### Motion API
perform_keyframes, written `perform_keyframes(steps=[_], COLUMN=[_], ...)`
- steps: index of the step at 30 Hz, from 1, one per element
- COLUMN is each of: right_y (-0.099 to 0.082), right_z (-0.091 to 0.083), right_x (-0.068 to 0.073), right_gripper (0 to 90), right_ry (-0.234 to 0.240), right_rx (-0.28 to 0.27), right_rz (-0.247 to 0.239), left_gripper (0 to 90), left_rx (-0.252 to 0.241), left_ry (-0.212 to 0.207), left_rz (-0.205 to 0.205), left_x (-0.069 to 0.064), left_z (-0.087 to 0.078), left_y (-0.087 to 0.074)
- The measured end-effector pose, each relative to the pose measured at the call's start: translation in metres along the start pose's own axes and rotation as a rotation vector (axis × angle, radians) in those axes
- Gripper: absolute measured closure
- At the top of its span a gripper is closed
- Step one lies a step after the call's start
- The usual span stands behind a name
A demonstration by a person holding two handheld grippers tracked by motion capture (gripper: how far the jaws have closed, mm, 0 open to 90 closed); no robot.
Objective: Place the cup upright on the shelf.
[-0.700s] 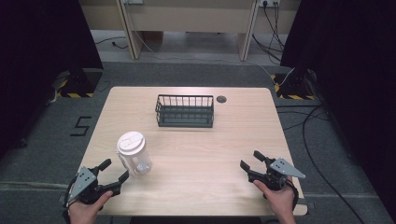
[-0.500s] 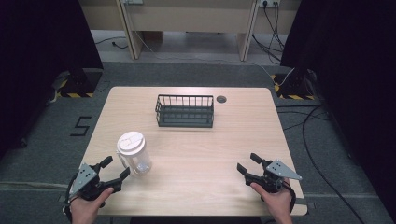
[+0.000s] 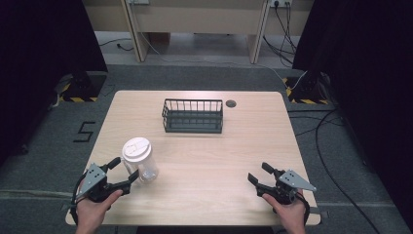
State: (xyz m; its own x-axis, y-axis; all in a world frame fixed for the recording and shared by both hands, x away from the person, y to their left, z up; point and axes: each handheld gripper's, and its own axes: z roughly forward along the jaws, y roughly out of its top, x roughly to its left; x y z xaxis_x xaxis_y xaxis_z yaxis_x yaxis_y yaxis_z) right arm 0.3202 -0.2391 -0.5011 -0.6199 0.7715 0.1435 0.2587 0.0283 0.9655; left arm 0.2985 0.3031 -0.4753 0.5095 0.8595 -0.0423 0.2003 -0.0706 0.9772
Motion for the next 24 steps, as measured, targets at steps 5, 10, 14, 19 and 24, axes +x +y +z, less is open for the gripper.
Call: perform_keyframes(steps=[5,10,14,19,24], right_y=[0.0,-0.001,-0.001,-0.001,-0.001], right_z=[0.001,0.003,0.003,0.003,0.003], right_x=[0.0,0.001,0.0,-0.001,0.0], right_gripper=[26.3,26.4,26.4,26.4,26.5], right_ry=[0.001,0.006,0.005,0.006,0.005], right_rx=[0.002,0.006,0.008,0.009,0.012], right_rz=[0.004,0.012,0.01,0.006,0.009], left_gripper=[14.4,14.4,14.4,14.1,14.0], left_rx=[-0.001,-0.002,-0.005,-0.002,-0.003], left_ry=[-0.018,-0.036,-0.06,-0.077,-0.083], left_rz=[0.005,0.005,0.004,0.006,0.011], left_x=[-0.001,0.0,-0.001,-0.001,0.001], left_z=[0.005,0.013,0.02,0.029,0.035], left_y=[-0.001,-0.001,0.001,0.002,0.001])
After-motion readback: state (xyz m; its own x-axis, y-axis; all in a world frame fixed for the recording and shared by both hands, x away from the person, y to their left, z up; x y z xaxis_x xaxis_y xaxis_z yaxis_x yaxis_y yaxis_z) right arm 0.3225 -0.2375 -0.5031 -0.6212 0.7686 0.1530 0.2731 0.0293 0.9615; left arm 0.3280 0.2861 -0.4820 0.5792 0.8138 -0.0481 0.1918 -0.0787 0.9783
